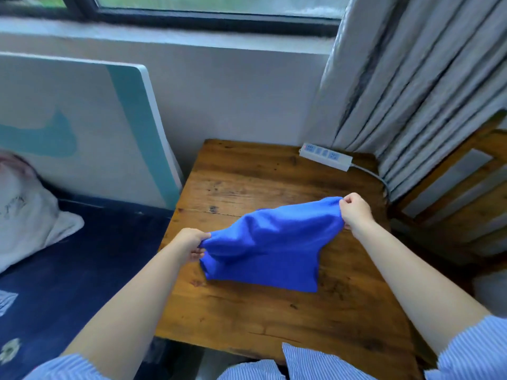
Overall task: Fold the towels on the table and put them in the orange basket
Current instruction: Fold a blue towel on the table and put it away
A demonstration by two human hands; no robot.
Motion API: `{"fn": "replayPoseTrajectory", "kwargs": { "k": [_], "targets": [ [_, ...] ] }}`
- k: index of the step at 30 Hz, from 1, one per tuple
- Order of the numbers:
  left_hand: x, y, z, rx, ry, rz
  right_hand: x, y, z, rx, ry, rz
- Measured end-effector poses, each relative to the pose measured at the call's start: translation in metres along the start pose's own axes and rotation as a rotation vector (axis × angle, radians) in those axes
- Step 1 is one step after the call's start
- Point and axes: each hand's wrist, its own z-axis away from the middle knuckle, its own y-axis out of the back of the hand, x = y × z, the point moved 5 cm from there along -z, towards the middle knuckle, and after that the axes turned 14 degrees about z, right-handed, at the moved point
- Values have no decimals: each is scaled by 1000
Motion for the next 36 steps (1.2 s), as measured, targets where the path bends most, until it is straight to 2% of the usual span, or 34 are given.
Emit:
{"fn": "replayPoseTrajectory", "kwargs": {
  "k": [3, 5, 6, 9, 10, 11, 14, 15, 21, 24, 28, 31, 33, 36],
  "targets": [
    [-11, -9, -3, 16, 53, -121, 9, -25, -1, -183, -23, 287],
    [-18, -13, -5, 25, 75, -153, 9, -36, -1, -274, -71, 286],
    [-20, -15, -6, 31, 73, -144, 6, -39, -1, -279, -107, 163],
    [-17, -18, -5, 45, 12, -35, -7, -40, -1, -241, -186, -469],
    [-17, -19, -4, 47, -5, 7, -8, -42, 0, -260, -175, -551],
    [-18, -19, -4, 38, -12, 34, -8, -48, 2, -293, -131, -497],
    [-27, -19, -5, 22, 8, 30, 12, -65, 11, -276, -17, 8],
    [-31, -17, -7, 26, 23, 30, 21, -75, 14, -280, 4, 98],
    [-51, -2, -9, 75, 87, -8, 32, -110, 24, -270, 128, 246],
    [-55, 7, -7, 89, 94, -33, 31, -123, 23, -279, 114, 284],
    [-55, 10, 1, 58, 137, -6, 23, -124, 26, -268, 199, 200],
    [-43, 10, 1, 52, 132, 39, 12, -103, 17, -188, 153, -55],
    [-21, 7, -2, 72, 48, 123, -1, -78, 2, -121, 121, -234],
    [38, -3, -3, 76, -152, 232, -40, -28, -25, -33, 179, -349]
  ]
}}
